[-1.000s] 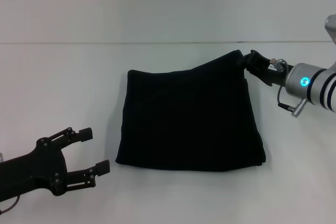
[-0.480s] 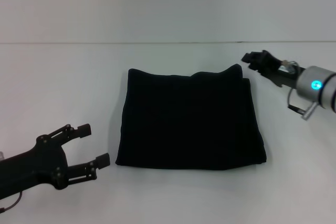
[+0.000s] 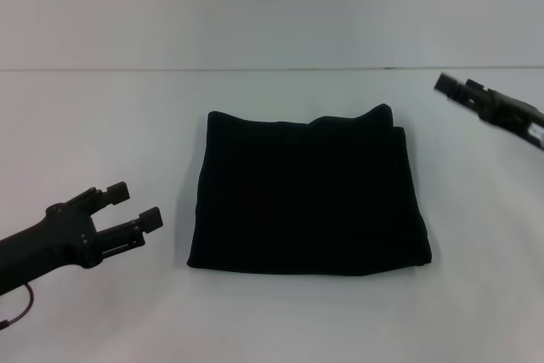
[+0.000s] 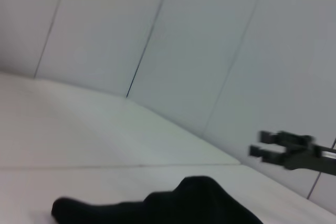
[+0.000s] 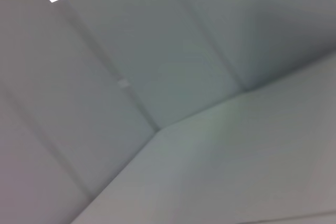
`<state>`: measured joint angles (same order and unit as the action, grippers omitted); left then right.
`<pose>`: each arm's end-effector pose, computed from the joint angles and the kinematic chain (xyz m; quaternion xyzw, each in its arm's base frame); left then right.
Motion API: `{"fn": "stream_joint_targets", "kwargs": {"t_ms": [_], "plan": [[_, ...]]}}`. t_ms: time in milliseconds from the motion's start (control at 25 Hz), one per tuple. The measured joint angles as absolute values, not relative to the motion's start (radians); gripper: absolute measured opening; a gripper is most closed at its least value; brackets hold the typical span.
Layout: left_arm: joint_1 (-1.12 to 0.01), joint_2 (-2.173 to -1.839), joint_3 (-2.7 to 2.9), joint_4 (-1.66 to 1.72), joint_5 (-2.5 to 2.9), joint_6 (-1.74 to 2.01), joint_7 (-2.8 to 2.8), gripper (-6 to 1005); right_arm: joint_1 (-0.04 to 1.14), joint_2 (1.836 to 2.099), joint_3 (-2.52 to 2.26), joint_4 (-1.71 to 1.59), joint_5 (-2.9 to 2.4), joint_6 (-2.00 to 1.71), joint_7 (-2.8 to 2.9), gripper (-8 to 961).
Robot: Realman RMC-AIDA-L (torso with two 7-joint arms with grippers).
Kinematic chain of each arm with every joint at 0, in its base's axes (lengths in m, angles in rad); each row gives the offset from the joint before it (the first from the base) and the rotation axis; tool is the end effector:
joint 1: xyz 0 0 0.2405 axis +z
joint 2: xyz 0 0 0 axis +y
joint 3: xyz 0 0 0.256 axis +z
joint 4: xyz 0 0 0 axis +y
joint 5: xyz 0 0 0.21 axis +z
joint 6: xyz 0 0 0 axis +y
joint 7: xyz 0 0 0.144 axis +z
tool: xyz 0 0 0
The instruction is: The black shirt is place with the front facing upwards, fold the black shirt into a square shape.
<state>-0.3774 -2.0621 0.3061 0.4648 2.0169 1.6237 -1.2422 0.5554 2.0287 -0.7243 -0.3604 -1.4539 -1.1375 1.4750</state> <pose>-0.3290 0.2749 0.0164 -0.8497 -0.3225 -0.3475 0.2309 0.2929 0.3817 0.0143 -0.7618 0.4279 0.3827 0.3002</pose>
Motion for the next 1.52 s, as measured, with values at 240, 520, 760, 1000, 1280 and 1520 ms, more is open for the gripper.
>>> {"fn": "stream_joint_targets", "kwargs": {"t_ms": [240, 520, 760, 1000, 1280, 1520], "plan": [[-0.369, -2.051, 0.370, 0.463, 2.023, 1.625, -1.269, 934, 0.436, 2.036, -0.722, -0.408, -1.539, -1.376, 1.058, 862], [-0.349, -2.053, 0.404, 0.466, 2.096, 1.583, -1.208, 934, 0.293, 2.079, -0.714, -0.400, -1.621, -1.404, 0.776, 950], [-0.331, -2.071, 0.404, 0.468, 2.096, 1.529, -1.138, 934, 0.254, 2.087, -0.718, -0.367, -1.642, -1.391, 0.680, 950], [-0.337, -2.074, 0.408, 0.465, 2.095, 1.450, -1.138, 934, 0.258, 2.088, -0.723, -0.361, -1.678, -1.392, 0.664, 950], [-0.356, -2.082, 0.414, 0.469, 2.100, 1.421, -1.134, 934, 0.277, 2.089, -0.724, -0.360, -1.709, -1.389, 0.663, 949], [-0.363, -2.084, 0.415, 0.466, 2.101, 1.426, -1.096, 934, 0.285, 2.089, -0.723, -0.356, -1.712, -1.389, 0.667, 949]]}}
